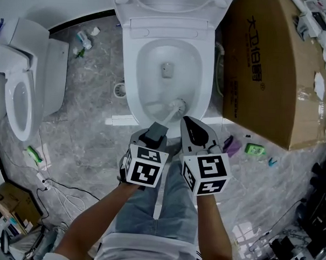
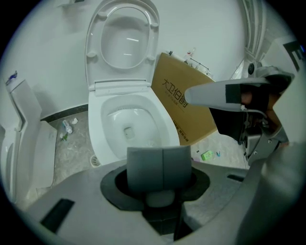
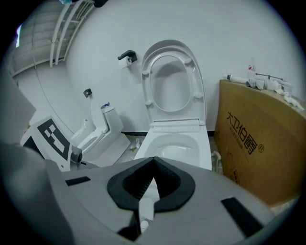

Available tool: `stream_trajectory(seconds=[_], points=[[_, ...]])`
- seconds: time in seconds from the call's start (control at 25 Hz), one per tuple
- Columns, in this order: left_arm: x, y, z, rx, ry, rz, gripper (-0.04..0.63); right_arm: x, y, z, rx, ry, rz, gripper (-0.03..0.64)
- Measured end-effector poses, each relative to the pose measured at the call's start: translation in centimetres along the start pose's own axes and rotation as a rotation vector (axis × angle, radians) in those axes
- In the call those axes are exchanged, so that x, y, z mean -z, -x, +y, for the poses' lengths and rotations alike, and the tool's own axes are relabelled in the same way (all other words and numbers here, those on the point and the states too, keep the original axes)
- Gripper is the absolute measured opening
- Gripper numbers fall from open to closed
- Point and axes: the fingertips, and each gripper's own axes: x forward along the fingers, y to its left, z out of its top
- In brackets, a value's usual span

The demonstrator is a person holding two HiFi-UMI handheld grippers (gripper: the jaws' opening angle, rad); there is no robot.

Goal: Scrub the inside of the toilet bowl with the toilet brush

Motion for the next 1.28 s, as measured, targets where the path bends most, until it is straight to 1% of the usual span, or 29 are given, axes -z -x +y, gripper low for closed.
stream_trajectory(seconds=[0.24, 0.32, 0.48, 0.64, 0.84, 1.08, 1.28], points=[[-1.0, -0.6, -1.0, 0.013, -0.019, -0.022, 0.152, 0.5, 0.2, -0.6, 0.011, -0.012, 0.007, 0.001], [-1.3, -0.7, -0.8, 0.013, -0.014, -0.034, 0.152, 0.5, 0.1, -0.7, 0.013, -0.016, 0.008, 0.0], [-1.8, -0.7, 0.6, -0.021, 0.005, -0.047, 0.152, 0.5, -0.3, -0.9, 0.016, -0.019, 0.002, 0.0], [-2.1, -1.8, 1.9, -0.03, 0.005, -0.045, 0.152, 0.5, -0.8, -1.0, 0.018, -0.023, -0.003, 0.001], [-3.4, -3.4, 3.1, -0.043, -0.01, -0.08, 0.152, 1.0, -1.2, -1.0, 0.014, -0.026, 0.001, 0.001], [-5.7, -5.0, 4.2, -0.03, -0.029, -0.11, 0.152, 1.0, -2.4, -1.0, 0.013, -0.03, 0.008, 0.001], [-7.7, -5.9, 5.3, -0.035, -0.055, -0.116, 0.152, 0.5, -3.2, -1.2, 0.012, -0.027, 0.008, 0.002]])
